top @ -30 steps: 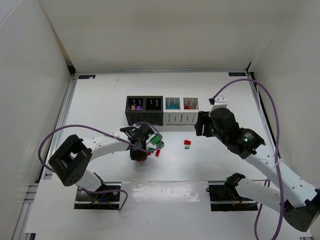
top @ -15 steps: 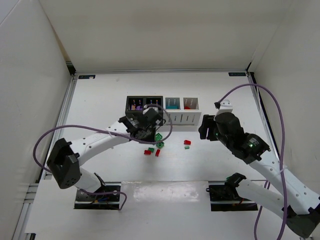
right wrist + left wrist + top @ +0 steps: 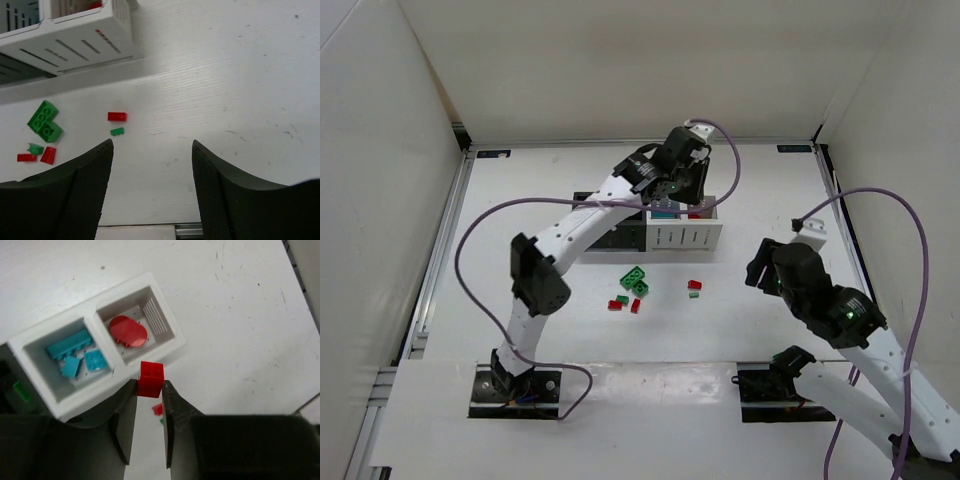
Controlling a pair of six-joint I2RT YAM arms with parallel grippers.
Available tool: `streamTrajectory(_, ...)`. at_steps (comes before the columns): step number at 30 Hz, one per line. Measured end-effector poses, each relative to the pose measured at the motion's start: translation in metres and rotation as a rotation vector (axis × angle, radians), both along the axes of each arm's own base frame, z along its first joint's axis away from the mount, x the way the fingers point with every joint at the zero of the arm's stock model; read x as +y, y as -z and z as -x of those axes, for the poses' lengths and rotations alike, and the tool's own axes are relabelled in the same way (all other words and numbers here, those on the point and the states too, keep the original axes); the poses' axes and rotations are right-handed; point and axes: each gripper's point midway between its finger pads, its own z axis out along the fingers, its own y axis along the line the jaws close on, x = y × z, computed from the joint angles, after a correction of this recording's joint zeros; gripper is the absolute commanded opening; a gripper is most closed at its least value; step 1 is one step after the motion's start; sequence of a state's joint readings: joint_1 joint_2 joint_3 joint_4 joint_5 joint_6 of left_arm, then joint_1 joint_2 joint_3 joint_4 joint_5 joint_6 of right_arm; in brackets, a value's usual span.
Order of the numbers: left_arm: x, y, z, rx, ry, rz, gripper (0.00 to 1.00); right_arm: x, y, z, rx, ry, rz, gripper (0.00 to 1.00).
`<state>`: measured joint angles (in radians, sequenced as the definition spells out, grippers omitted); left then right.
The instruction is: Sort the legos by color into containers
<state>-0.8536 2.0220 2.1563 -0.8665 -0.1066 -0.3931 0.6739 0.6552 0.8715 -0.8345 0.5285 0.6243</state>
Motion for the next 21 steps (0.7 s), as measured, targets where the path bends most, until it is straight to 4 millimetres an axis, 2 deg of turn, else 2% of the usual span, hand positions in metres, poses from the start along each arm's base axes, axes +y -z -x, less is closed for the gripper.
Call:
streamTrajectory(1, -0.009, 0.009, -0.007, 0.008, 0.016, -0.009, 0.42, -0.005, 0.0, 0.002, 0.002, 0.018, 0.007, 0.67)
streamTrajectory(5, -0.037, 0.046, -0.033, 0.024, 0.051, -0.034, 0.42, -0.024, -0.007, 0.007, -0.004, 0.09, 0.025, 0.67)
streamTrajectory(7, -0.044, 0.067, -0.039, 0.046, 0.06, -0.047, 0.42, -0.031, -0.009, 0.009, -0.005, 0.11, 0.028, 0.67)
streamTrajectory(10, -0.049, 0.085, -0.046, 0.072, 0.058, -0.044, 0.42, -0.038, -0.01, 0.012, -0.004, 0.132, 0.03, 0.67)
streamTrajectory(13, -0.046, 0.09, -0.053, 0.085, 0.044, -0.036, 0.43, -0.043, -0.009, 0.017, 0.005, 0.143, 0.027, 0.67)
streamTrajectory(16, -0.043, 0.088, -0.06, 0.075, 0.033, -0.023, 0.46, -0.045, -0.008, 0.02, 0.008, 0.135, 0.028, 0.67)
streamTrajectory(21, -0.032, 0.074, -0.054, 0.069, 0.034, -0.019, 0.58, -0.036, -0.006, 0.021, 0.028, 0.078, 0.023, 0.67)
